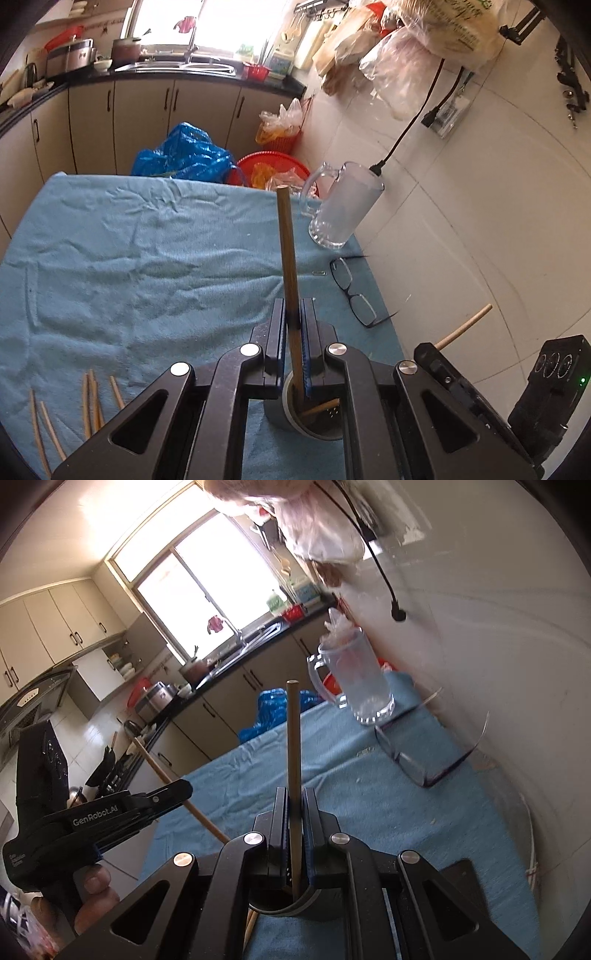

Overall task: Organize utensils
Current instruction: 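Lower the left tool's chopstick into the black cup and open while the right tool does likewise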

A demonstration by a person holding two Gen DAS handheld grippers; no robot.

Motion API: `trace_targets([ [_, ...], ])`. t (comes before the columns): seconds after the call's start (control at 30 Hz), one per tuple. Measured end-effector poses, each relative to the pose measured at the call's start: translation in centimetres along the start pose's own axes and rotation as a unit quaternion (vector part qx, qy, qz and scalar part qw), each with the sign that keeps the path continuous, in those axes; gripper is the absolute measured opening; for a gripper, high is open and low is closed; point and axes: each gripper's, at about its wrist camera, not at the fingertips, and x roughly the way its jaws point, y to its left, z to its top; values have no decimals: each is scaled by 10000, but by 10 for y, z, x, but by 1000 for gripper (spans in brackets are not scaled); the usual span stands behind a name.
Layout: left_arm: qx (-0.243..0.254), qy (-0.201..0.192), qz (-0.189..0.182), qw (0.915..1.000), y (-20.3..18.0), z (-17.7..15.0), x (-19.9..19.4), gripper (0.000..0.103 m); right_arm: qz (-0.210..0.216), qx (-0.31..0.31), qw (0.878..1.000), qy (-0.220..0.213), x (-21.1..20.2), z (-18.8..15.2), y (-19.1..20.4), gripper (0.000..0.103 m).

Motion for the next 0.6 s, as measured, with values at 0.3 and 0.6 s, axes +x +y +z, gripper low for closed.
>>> trace_targets([
  [0.3,138,36,-101,9998,-4,-2,0,8,-64,167,9998,107,12,0,-9,33],
  [0.6,146,-283,-5,9995,-3,-6,-30,40,-367,148,9985,-373,-22,1,-9,60],
])
